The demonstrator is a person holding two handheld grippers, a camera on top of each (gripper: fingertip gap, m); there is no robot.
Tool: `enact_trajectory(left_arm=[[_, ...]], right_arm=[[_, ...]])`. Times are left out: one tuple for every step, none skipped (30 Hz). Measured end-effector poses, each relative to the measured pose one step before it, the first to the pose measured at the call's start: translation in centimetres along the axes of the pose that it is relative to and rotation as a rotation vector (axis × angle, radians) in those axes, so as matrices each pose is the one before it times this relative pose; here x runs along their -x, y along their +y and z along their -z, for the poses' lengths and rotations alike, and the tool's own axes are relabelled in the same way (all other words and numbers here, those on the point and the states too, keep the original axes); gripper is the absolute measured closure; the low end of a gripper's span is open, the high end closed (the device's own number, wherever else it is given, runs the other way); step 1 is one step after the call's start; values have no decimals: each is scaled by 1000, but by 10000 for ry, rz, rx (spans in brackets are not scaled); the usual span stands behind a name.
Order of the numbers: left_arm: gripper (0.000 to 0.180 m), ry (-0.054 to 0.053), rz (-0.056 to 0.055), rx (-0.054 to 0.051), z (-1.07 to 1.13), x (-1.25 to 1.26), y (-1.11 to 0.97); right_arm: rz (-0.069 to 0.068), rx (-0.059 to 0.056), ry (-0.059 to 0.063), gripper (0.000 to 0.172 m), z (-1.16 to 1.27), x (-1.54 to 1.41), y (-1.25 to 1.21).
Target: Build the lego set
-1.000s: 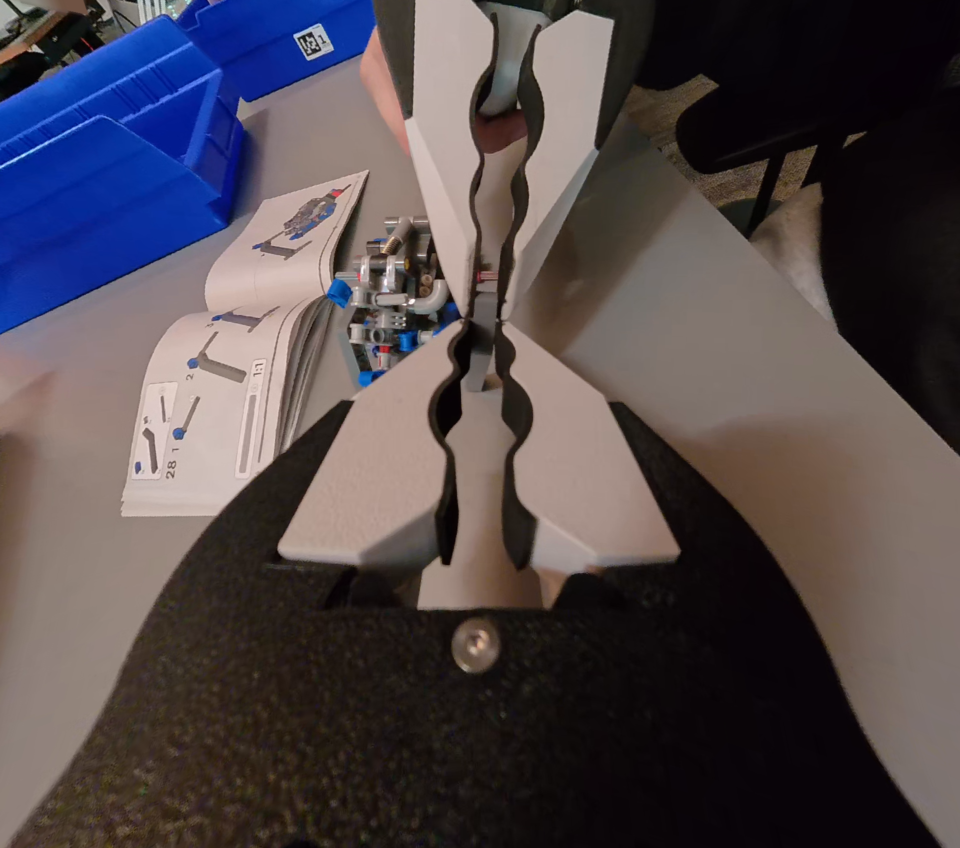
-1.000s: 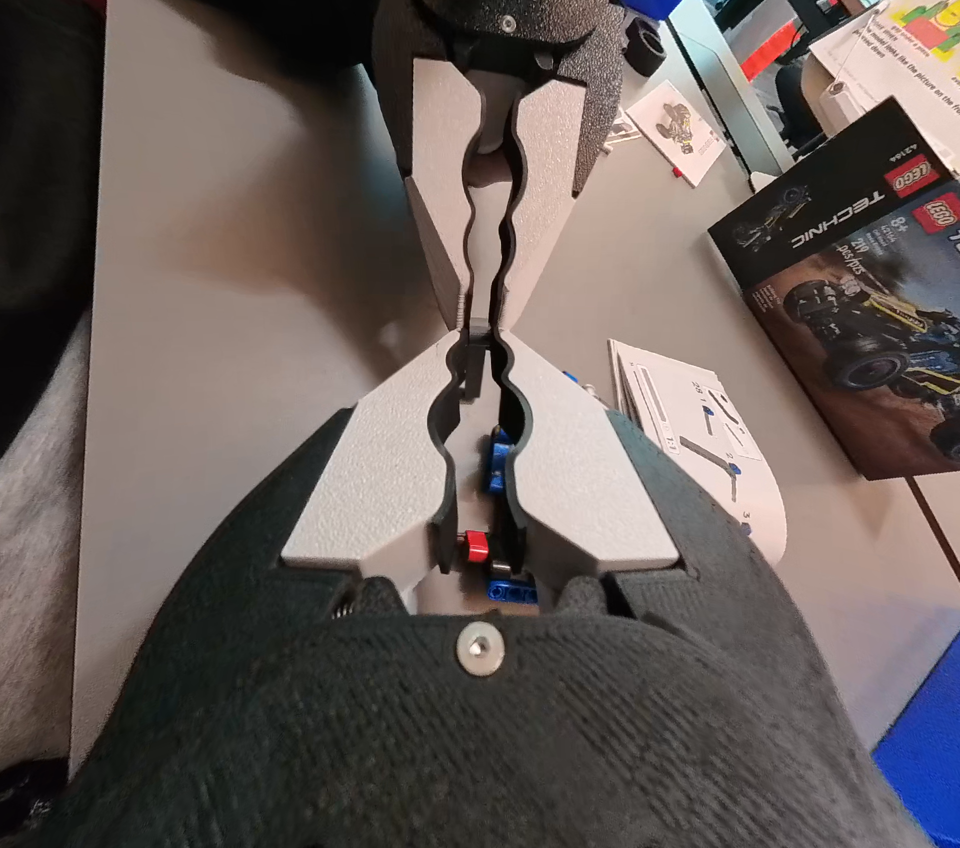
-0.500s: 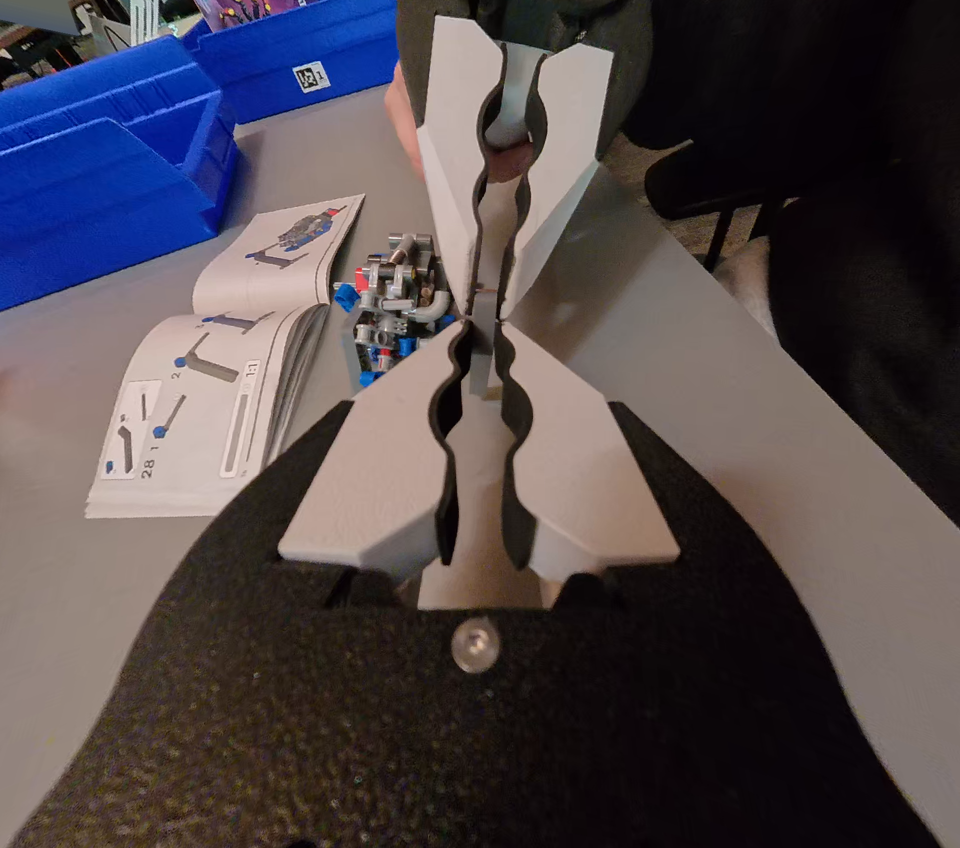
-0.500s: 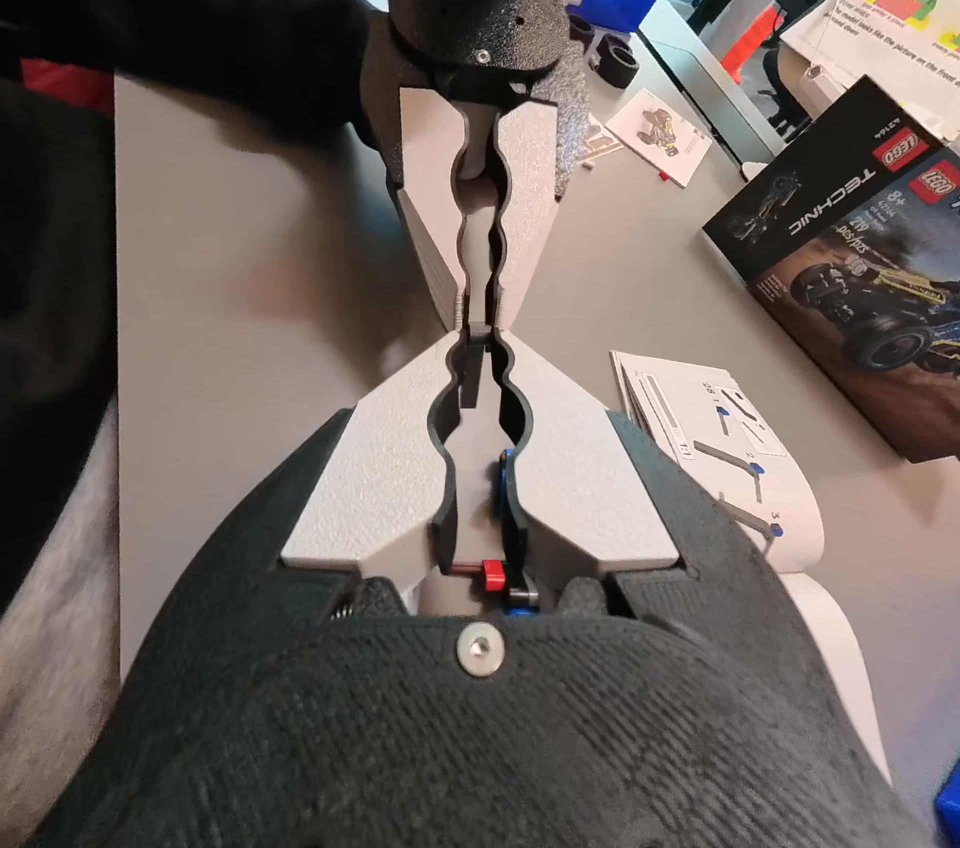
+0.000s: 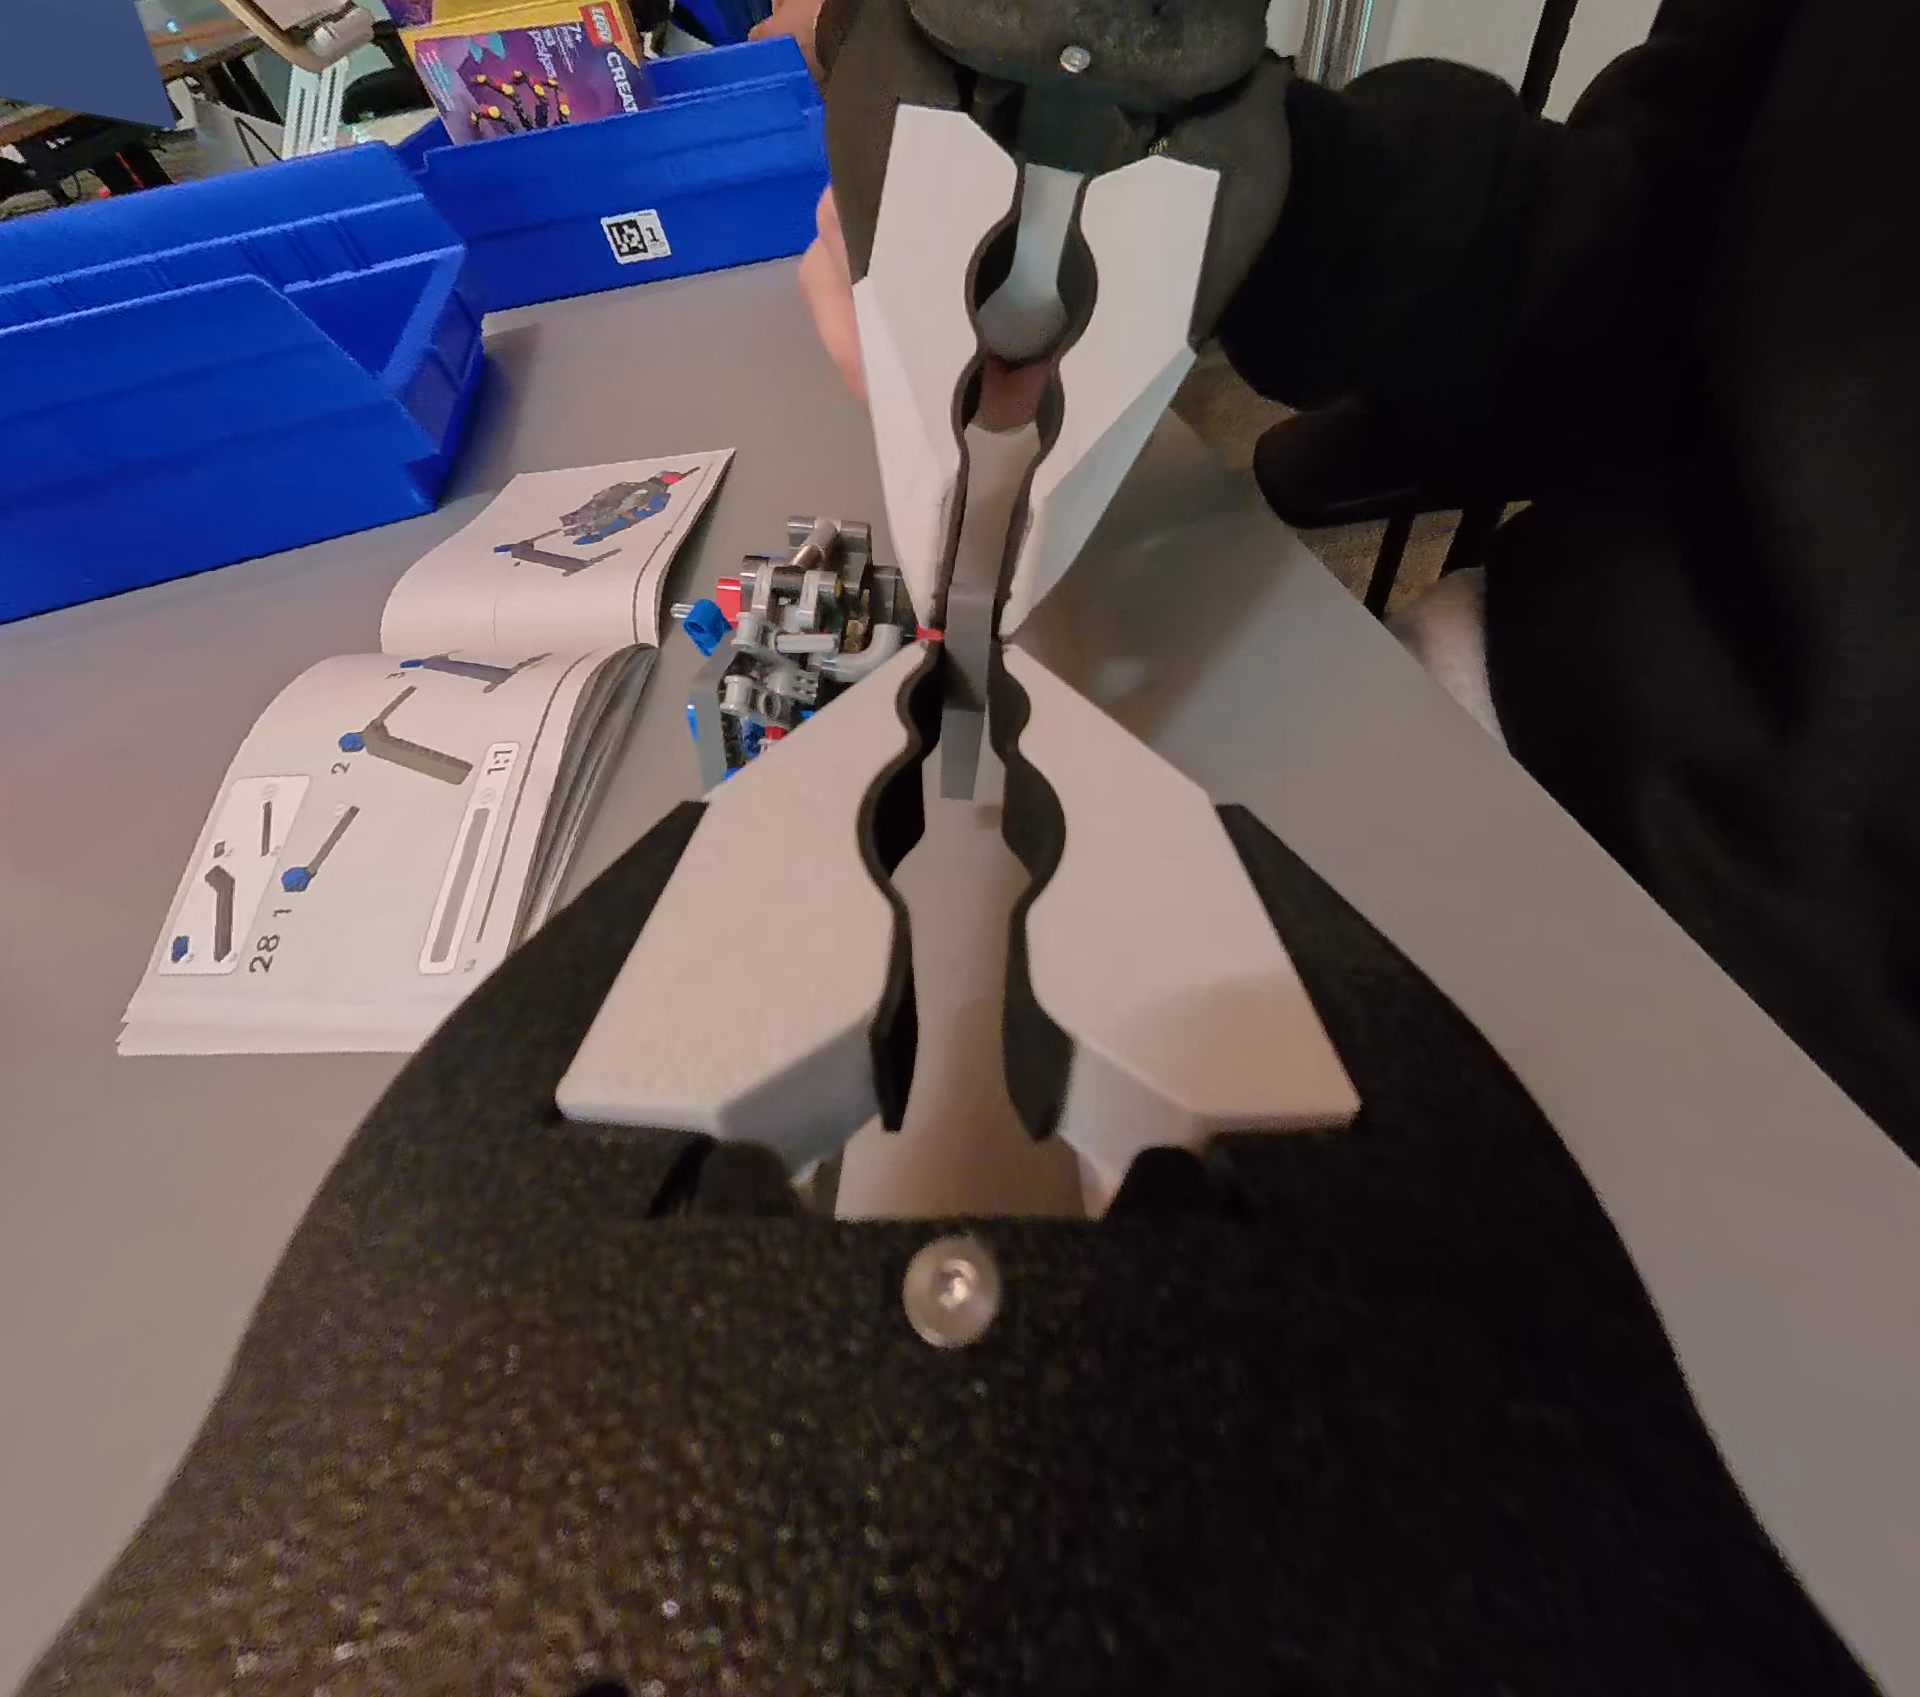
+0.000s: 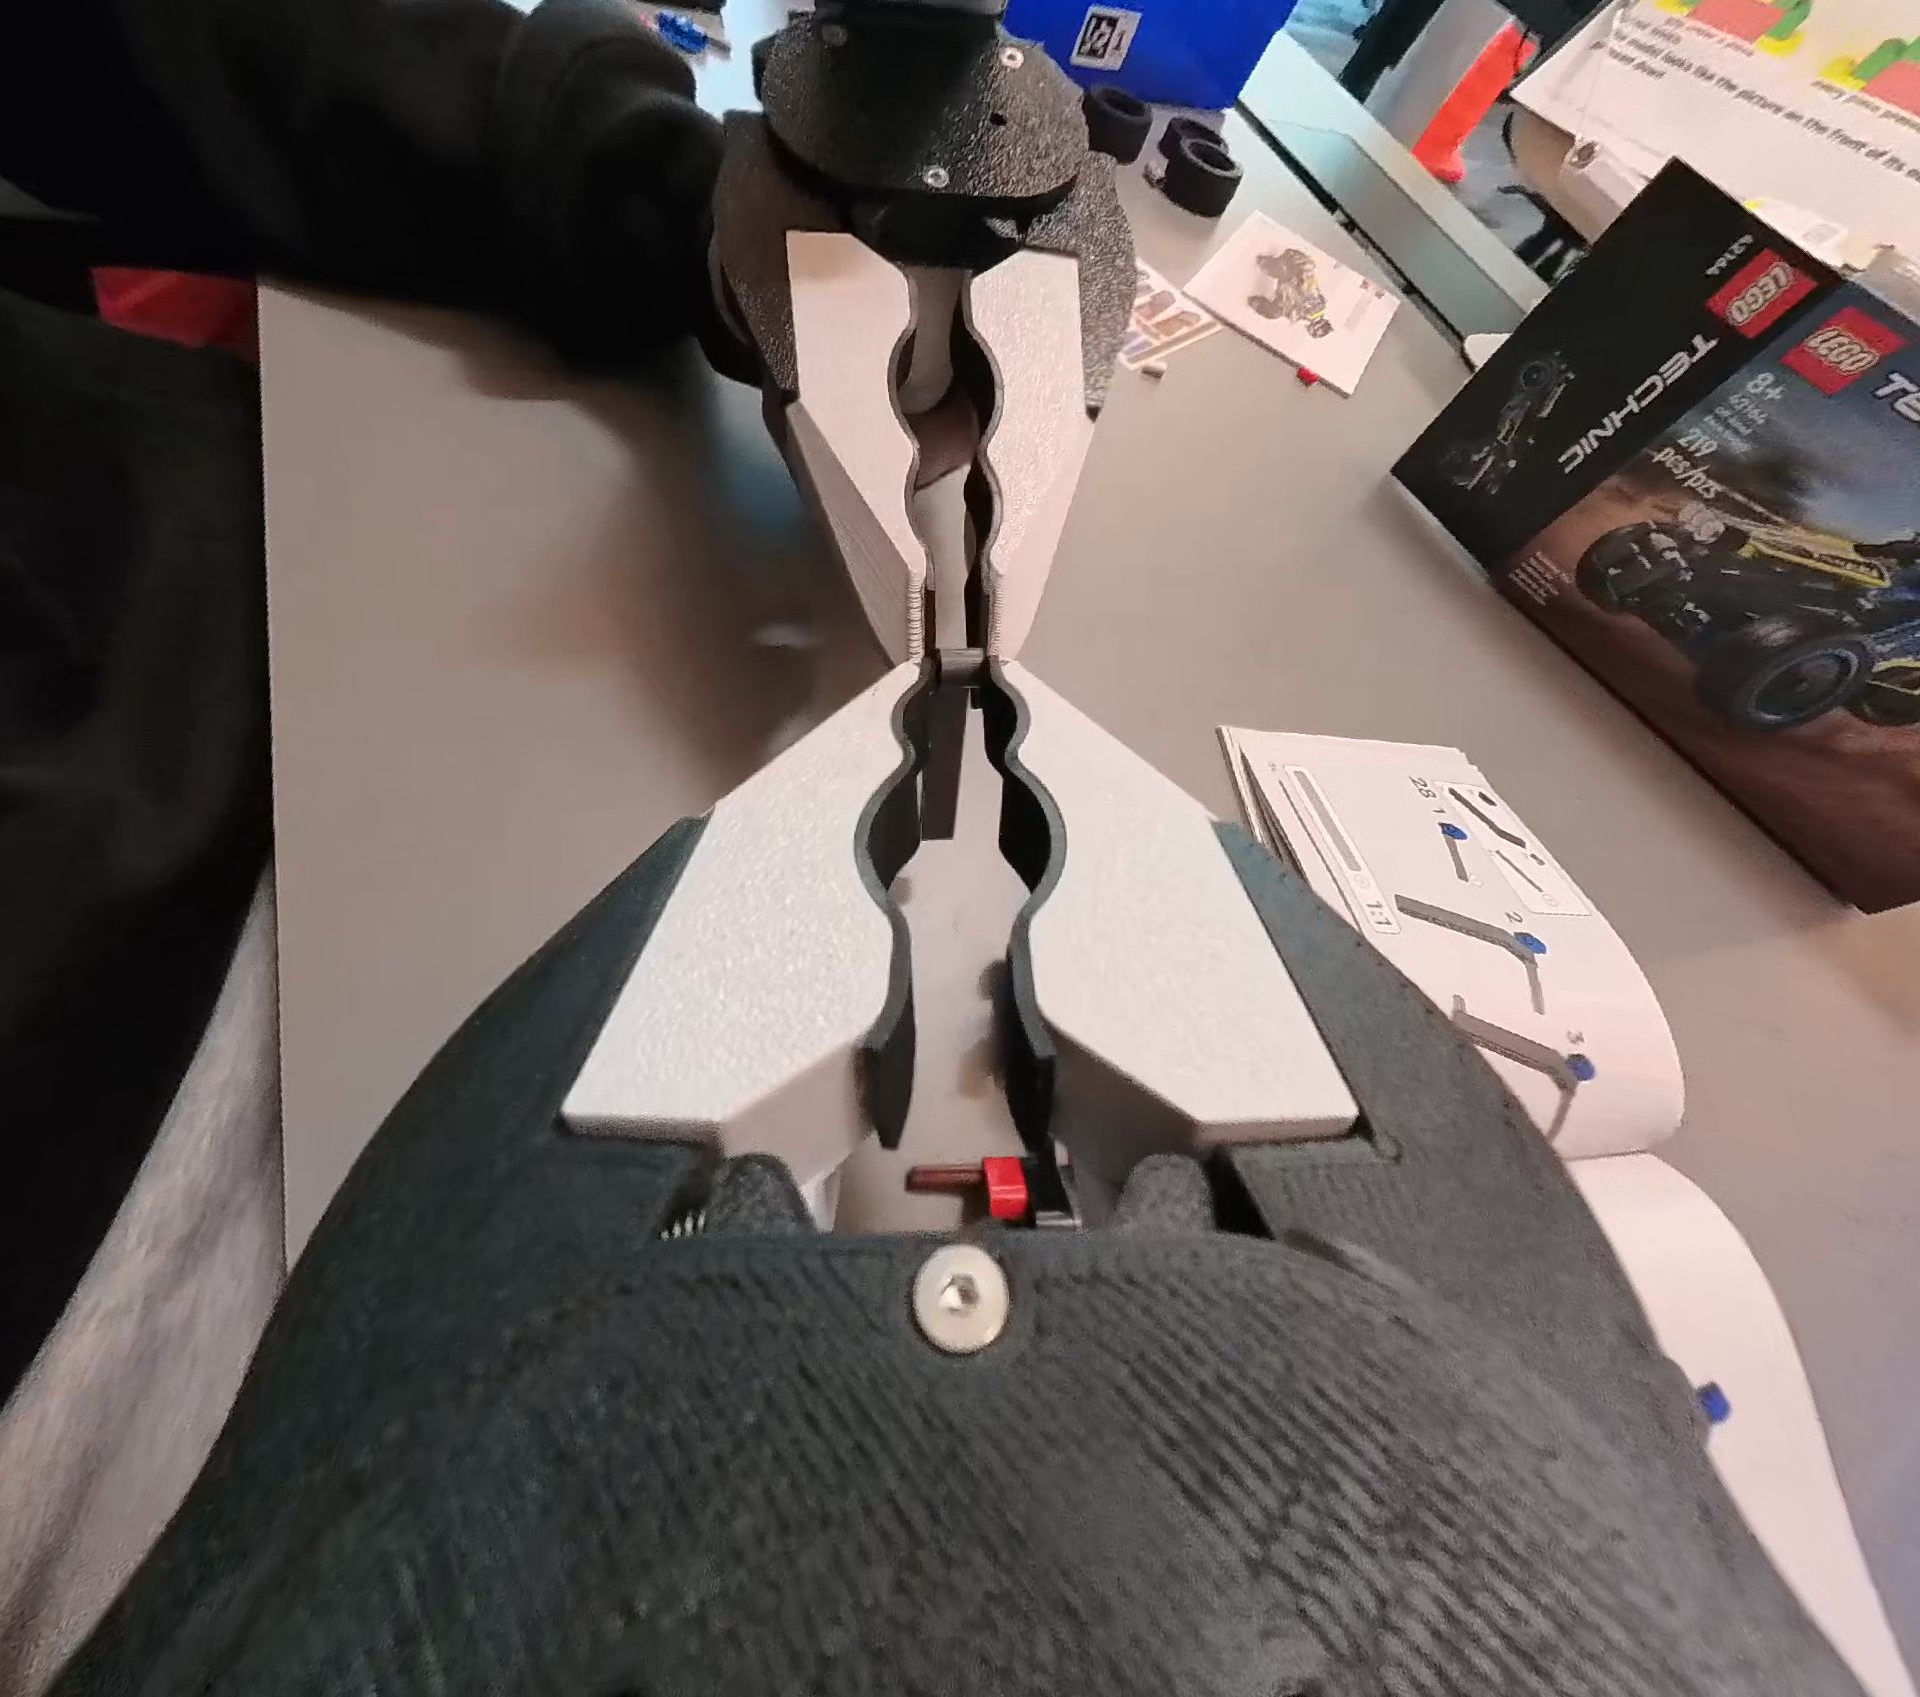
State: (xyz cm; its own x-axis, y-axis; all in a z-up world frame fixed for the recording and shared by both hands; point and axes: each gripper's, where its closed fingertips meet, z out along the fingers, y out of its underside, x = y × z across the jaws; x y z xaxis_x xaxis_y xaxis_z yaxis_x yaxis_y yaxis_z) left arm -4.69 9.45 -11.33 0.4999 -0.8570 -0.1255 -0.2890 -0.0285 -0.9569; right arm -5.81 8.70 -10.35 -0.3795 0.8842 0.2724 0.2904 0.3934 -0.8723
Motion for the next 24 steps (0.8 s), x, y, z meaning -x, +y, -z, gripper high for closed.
enact_trajectory(left_arm=[[176, -7, -18, 33, -36, -1, 80], [176, -50, -94, 103, -123, -4, 143], [176, -64, -136, 134, -186, -45, 166], [176, -36, -135, 121, -178, -75, 147], [176, -24, -92, 83, -142, -73, 74], [176, -23, -47, 52, -89, -37, 45], [176, -17, -22, 42, -45, 4, 49], [176, -12, -10, 50, -18, 26, 74], [176, -20, -15, 58, -16, 39, 94], [176, 0, -15, 72, -11, 19, 113], [176, 25, -9, 79, -38, -29, 120], [176, 2, -16, 57, -29, -1, 75], [176, 7, -18, 22, -9, -25, 37], [176, 43, -1, 0, -5, -52, -1], [176, 22, 18, -7, 1, 8, -8], [176, -3, 17, 1, -2, 15, 4], [176, 5, -3, 12, -10, 8, 12], [176, -7, -16, 15, -15, -6, 27], [176, -8, -11, 21, -19, -3, 23], [176, 25, 10, 37, -14, -19, 52], [176, 58, 32, 60, -16, -57, 93], [176, 111, 57, 82, -7, -131, 112], [176, 167, 109, 94, -2, -190, 124], [176, 377, 235, 108, 59, -423, 110]], right_arm=[[-50, -81, 41, 166, -30, 1, 51], [-23, 1, -18, 166, 12, 42, 177], [-26, 81, -49, 167, 30, 48, 248], [15, 111, -70, 166, 43, 87, 230], [80, 89, -38, 166, 57, 95, 149], [110, 54, 4, 166, 32, 46, 89], [79, 49, 28, 166, 5, 15, 76], [33, 48, 29, 166, -49, -9, 65], [20, 46, 33, 166, -66, -27, 73], [31, 53, 22, 166, -66, -15, 90], [47, 59, -14, 166, -60, 38, 106], [33, 55, -10, 166, -38, 30, 81], [10, 33, -7, 166, -25, 10, 41], [-3, 0, -22, 166, 0, 57, 3], [9, -4, -2, 166, 1, 18, -11], [19, 15, 32, 166, 8, -35, -1], [20, 34, 6, 166, -13, 9, 16], [23, 29, 0, 166, 1, 8, 33], [18, 18, 1, 166, -10, 5, 30], [-7, 4, -12, 166, -22, 22, 40], [-27, 6, -31, 166, -47, 60, 52], [-27, 22, -74, 166, -60, 120, 110], [-9, 53, -110, 166, -39, 195, 138], [79, 139, -200, 163, 129, 346, 239]])
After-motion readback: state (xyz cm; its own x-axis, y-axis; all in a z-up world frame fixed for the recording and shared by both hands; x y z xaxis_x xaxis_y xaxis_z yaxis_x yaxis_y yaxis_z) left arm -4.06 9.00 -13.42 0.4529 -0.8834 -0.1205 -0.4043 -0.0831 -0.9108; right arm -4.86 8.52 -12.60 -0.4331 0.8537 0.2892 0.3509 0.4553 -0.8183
